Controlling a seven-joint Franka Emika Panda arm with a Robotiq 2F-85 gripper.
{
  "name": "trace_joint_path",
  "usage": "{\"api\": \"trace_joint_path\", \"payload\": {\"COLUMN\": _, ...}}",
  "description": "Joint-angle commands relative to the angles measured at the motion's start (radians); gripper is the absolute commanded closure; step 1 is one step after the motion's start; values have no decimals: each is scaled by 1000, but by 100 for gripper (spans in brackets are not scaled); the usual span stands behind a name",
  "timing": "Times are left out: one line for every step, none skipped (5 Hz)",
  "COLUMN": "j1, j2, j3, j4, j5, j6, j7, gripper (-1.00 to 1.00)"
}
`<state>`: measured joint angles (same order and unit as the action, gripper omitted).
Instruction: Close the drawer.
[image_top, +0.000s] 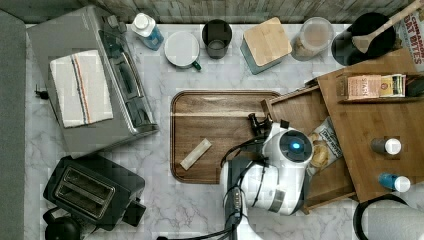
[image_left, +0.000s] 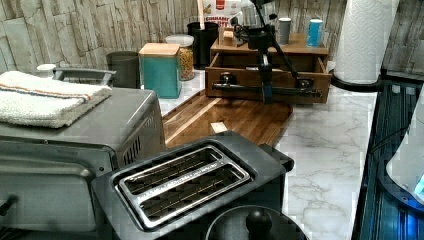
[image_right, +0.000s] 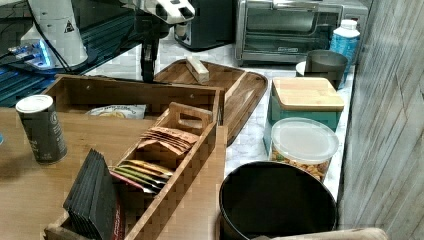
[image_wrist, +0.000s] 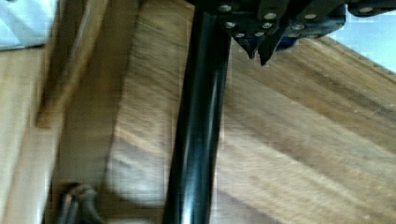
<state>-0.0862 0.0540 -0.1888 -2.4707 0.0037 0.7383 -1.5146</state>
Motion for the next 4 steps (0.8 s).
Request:
{"api": "trace_joint_path", "payload": {"j1": -60, "j2": 93, "j3": -117, "j4": 283, "j5": 227, "j6": 152, "j7": -261, "gripper": 100}}
{"api": "trace_joint_path", "payload": {"j1": -97, "j2": 180, "j3": -113, "j4": 374, "j5": 193, "j6": 121, "j7": -289, "gripper": 100}}
{"api": "trace_joint_path", "payload": {"j1": -93, "j2": 218, "j3": -148, "j4": 458, "j5": 102, "j6": 53, "j7": -252, "gripper": 100}}
{"api": "trace_joint_path", "payload": {"j1": -101, "j2": 253, "j3": -177, "j4": 535, "j5": -1, "j6": 67, "j7": -196, "gripper": 100}}
